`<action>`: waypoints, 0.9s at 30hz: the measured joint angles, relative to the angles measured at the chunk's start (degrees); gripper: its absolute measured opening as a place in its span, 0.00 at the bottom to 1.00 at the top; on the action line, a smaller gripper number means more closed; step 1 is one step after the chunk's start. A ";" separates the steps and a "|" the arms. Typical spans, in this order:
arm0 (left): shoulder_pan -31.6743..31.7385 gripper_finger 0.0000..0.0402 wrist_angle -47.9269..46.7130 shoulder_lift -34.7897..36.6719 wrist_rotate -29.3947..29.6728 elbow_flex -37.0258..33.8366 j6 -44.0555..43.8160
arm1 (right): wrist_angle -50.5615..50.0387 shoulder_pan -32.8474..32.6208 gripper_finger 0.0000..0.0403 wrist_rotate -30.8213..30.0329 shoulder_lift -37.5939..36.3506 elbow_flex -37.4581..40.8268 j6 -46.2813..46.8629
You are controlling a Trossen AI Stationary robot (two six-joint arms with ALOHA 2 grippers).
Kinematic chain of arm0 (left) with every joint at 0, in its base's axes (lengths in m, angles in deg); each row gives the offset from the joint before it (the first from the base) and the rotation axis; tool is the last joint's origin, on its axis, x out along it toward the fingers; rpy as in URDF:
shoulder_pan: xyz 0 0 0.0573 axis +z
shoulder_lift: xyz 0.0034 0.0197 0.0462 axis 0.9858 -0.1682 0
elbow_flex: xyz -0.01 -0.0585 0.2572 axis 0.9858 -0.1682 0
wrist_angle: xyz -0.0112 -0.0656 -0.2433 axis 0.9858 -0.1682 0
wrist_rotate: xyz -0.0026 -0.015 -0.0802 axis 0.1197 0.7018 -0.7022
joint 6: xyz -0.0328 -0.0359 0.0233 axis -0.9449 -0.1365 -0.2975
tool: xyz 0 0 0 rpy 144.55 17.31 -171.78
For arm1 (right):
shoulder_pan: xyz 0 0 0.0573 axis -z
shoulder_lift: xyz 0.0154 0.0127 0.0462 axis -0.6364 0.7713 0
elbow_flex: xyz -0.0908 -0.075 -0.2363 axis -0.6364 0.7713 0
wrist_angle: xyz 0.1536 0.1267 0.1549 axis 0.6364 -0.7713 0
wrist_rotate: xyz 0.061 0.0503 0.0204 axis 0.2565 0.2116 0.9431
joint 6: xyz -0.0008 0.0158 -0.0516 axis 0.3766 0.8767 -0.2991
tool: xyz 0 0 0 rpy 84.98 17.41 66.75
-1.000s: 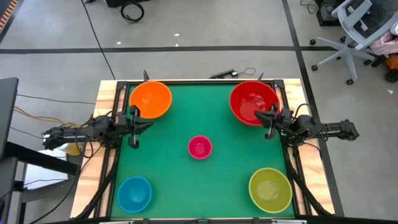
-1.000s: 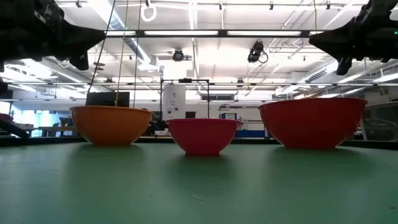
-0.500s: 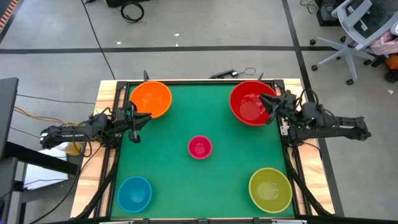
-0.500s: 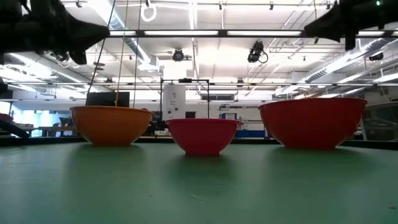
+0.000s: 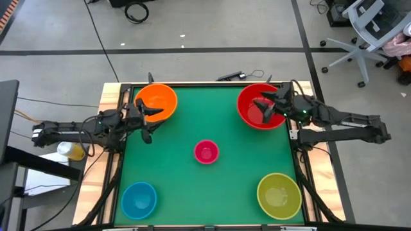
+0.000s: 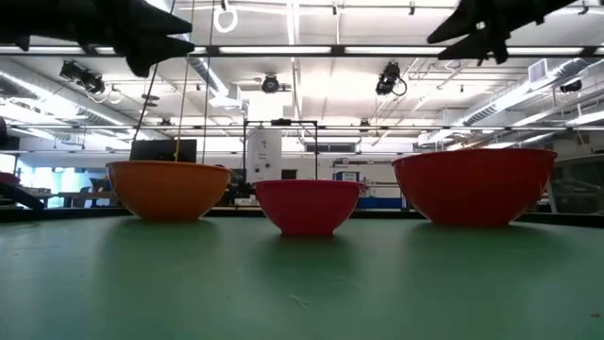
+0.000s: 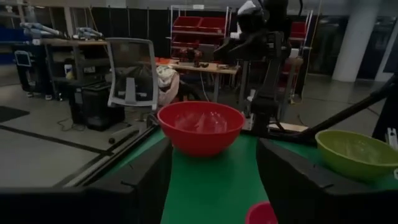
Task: Nest bowls inside each other
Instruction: Stack the orange bowl on top of the red bowl
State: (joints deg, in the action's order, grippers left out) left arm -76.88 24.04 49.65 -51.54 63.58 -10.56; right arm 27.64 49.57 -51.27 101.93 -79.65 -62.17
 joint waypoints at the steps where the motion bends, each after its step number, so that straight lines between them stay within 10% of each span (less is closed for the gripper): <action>1: 0.00 0.58 0.11 -1.09 0.01 0.83 0.02 | -0.36 0.80 0.68 1.53 1.34 -0.88 0.02; 27: 4.07 0.58 -1.59 -7.92 0.31 2.88 3.19 | 11.59 9.98 0.70 13.97 38.04 -16.87 -16.19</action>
State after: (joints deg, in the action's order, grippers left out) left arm -72.81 22.45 41.74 -51.23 66.45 -7.38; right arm 39.23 59.55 -37.29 139.96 -96.52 -78.36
